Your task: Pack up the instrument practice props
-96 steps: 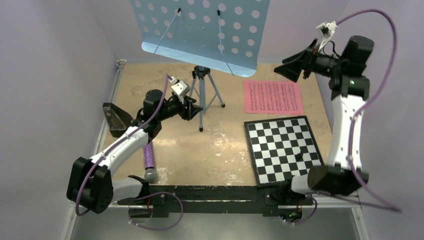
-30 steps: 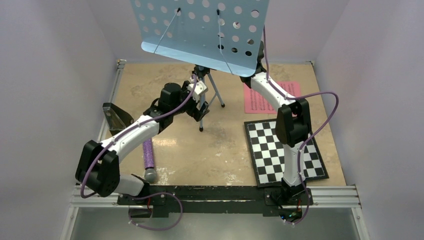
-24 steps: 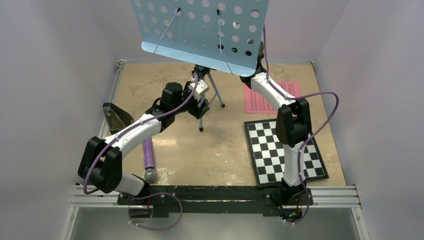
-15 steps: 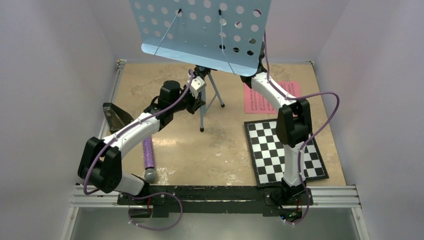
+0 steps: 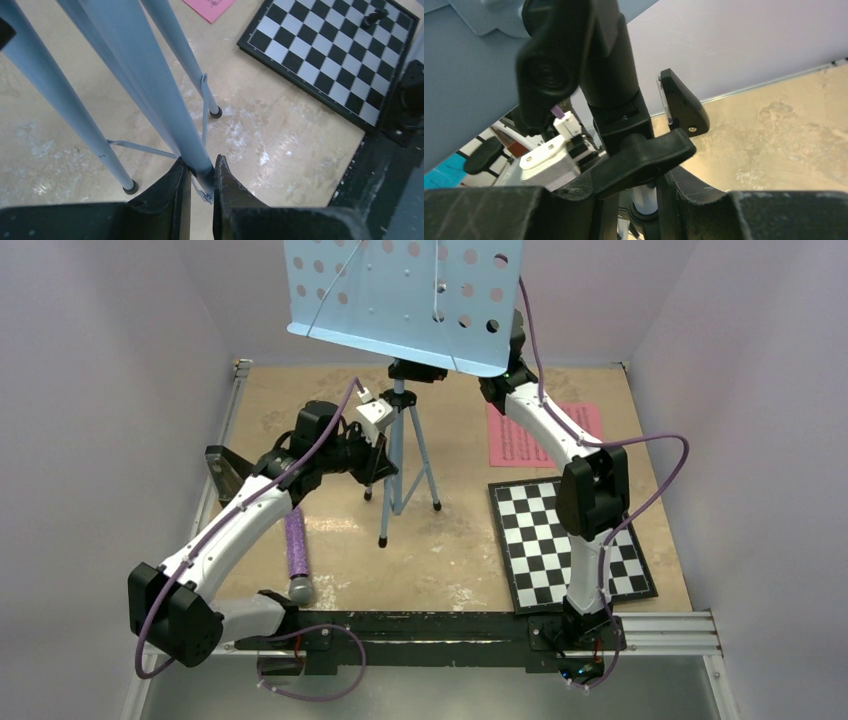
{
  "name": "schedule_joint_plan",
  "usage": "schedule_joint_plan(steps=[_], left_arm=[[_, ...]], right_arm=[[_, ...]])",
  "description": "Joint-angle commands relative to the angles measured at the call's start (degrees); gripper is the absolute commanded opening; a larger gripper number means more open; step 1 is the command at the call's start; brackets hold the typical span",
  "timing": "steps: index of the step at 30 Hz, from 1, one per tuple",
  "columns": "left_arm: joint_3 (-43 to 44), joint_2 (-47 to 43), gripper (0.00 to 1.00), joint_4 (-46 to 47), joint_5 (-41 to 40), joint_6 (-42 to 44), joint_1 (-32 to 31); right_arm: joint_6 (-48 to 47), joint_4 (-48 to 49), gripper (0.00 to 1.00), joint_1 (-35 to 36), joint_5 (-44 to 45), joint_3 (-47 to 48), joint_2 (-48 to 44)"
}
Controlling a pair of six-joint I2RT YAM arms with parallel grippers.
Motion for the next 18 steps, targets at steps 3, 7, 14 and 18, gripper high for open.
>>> schedule_joint_plan(steps=[3,7,14,18], left_arm=[[6.06,-7.98,0.00,-0.18,12.65,7.27,-2.28],[5.38,-9.53,0.00,-0.37,13.30,6.91,-2.28],[3.29,-11.32,0.00,-1.42,15.32,5.66,-2.38],[0.89,-11.68,0.00,-0.72,15.11,4.40,-2.36]], right_arm=[[3.02,-8.96,0.00,0.13,14.51,1.46,-4.87],[6.22,-10.87,0.00,0.26,16.59,-1.55,-4.46],[9.89,-12.48,0.00,1.03,19.36,-5.33,-3.06],[12.16,-12.21,0.00,1.50,19.38,-8.36,-1.80]])
